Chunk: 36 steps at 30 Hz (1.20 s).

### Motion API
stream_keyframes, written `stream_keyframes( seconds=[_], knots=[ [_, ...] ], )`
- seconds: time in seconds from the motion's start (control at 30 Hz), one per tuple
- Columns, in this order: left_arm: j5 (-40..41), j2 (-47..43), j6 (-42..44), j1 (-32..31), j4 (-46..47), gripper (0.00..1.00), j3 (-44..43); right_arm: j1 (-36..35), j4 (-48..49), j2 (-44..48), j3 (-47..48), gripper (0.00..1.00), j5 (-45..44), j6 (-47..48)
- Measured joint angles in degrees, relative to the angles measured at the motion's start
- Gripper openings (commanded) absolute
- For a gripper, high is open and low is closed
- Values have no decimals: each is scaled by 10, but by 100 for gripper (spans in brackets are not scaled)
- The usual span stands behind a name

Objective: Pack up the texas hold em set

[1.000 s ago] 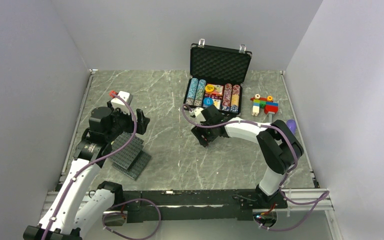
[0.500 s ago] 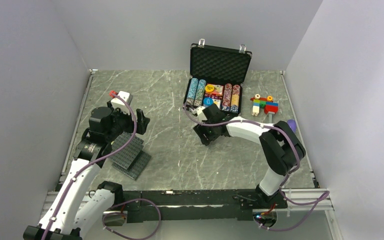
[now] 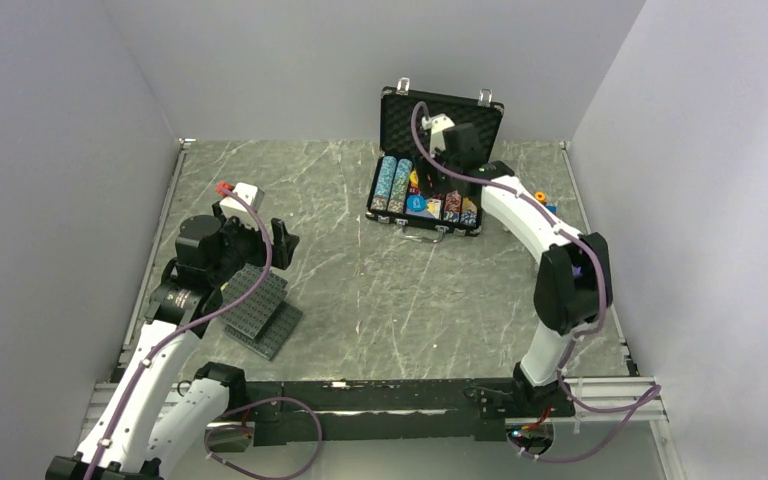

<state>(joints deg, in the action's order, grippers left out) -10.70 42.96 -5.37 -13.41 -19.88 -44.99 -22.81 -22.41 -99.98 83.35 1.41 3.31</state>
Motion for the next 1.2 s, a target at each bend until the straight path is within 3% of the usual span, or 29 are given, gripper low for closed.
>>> stream_keyframes(
  seconds=[0.43,1.0,1.2],
  knots=[
    [0,0,0,0,2,98,0,33,-9,-175,99,33,3,-14],
    [0,2,0,0,3,98,0,50,-22,-223,134,36,13,-3],
    [0,5,0,0,3,98,0,51,-27,-231,135,44,17,4]
  ],
)
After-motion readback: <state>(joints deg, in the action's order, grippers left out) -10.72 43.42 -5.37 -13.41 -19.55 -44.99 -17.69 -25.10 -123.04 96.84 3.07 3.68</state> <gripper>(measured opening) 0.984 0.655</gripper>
